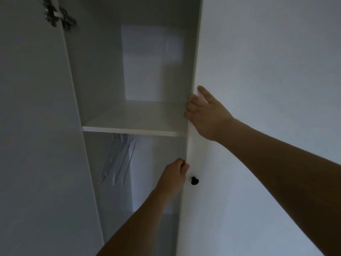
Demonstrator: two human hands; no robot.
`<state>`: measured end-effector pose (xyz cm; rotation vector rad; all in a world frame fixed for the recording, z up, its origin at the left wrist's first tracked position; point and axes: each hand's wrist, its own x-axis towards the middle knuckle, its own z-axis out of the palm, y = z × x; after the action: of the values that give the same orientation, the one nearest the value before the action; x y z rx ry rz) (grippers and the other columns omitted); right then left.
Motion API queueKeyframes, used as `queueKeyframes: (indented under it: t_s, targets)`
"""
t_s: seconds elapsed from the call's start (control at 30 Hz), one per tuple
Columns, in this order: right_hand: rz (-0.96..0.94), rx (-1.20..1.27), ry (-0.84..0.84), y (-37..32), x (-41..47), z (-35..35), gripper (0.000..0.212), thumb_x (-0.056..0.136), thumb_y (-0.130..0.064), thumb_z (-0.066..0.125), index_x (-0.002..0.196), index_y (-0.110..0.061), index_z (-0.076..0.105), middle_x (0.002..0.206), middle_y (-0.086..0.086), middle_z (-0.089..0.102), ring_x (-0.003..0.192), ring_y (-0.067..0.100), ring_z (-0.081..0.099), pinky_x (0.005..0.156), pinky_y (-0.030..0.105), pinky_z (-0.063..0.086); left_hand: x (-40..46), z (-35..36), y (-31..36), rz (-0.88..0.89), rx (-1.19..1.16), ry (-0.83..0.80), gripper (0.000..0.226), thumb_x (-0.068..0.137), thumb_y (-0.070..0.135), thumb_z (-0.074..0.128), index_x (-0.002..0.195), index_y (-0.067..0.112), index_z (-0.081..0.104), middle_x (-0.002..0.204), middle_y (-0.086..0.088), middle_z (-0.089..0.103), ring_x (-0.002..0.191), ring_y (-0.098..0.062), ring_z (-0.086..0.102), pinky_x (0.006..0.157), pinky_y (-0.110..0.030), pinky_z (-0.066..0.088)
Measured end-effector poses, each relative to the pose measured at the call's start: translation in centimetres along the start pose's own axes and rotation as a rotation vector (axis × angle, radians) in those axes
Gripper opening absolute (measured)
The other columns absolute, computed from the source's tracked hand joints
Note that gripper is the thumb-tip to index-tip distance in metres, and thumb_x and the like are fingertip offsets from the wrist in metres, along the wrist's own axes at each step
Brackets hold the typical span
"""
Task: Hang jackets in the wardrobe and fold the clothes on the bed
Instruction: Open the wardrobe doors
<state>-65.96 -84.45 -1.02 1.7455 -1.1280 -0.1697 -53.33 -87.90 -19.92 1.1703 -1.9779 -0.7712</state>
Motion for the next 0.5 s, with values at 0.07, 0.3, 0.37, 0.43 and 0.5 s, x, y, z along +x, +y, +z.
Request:
queueKeyframes:
  t_s: [0.07, 0.3, 0.37, 0.43, 0.5]
  targets:
    - [-0.006, 0.023, 0.03, 0.0, -3.0, -2.4, 0.055, 0.089, -0.016, 0.021, 0.127, -0.013, 0.061, 0.137, 0.01, 0.053, 0.141, 0.03, 0.031, 0.118, 0.053, 0.009, -3.6, 0.4, 1.6, 0.011, 0.002, 0.007, 0.026, 0.102, 0.035, 0.046, 0.087, 0.014, 0.053, 0.072, 0.003, 0.056, 0.059, -0.005, 0.049, 0.054, -0.016, 0.038]
    - [-0.051, 0.054, 0.181, 2.0, -16.8, -9.2, 0.023, 0.071, -0.017, 0.074, 0.094, -0.014, 0.076, 0.104, 0.009, 0.069, 0.118, 0.031, 0.057, 0.103, 0.05, 0.041, -16.0, 5.2, 9.7, 0.103, -0.006, -0.042, 0.027, 0.099, 0.037, 0.054, 0.079, 0.02, 0.049, 0.066, 0.009, 0.051, 0.054, 0.0, 0.044, 0.053, -0.011, 0.035]
    - [-0.019, 0.047, 0.163, 3.5, -21.4, -10.8, 0.025, 0.073, -0.016, 0.078, 0.097, -0.014, 0.074, 0.107, 0.011, 0.068, 0.118, 0.032, 0.056, 0.104, 0.05, 0.039, -18.2, 7.1, 12.8, 0.141, 0.011, -0.1, 0.029, 0.097, 0.04, 0.057, 0.075, 0.024, 0.047, 0.064, 0.01, 0.049, 0.054, -0.001, 0.044, 0.053, -0.011, 0.034]
    - [0.027, 0.025, 0.116, 4.8, -25.7, -12.0, 0.033, 0.068, -0.012, 0.083, 0.1, -0.013, 0.074, 0.11, 0.013, 0.067, 0.118, 0.033, 0.056, 0.106, 0.052, 0.037, -19.5, 9.3, 15.4, 0.163, 0.026, -0.149, 0.031, 0.094, 0.044, 0.06, 0.074, 0.023, 0.049, 0.065, 0.008, 0.052, 0.056, -0.002, 0.047, 0.056, -0.015, 0.038]
    - [0.088, -0.008, 0.023, 5.9, -29.4, -12.7, 0.04, 0.065, -0.014, 0.086, 0.104, -0.014, 0.073, 0.118, 0.014, 0.066, 0.123, 0.034, 0.054, 0.11, 0.054, 0.032, -19.9, 11.9, 17.2, 0.157, 0.01, -0.209, 0.029, 0.09, 0.049, 0.063, 0.087, 0.021, 0.058, 0.079, 0.006, 0.063, 0.069, -0.006, 0.058, 0.068, -0.022, 0.05]
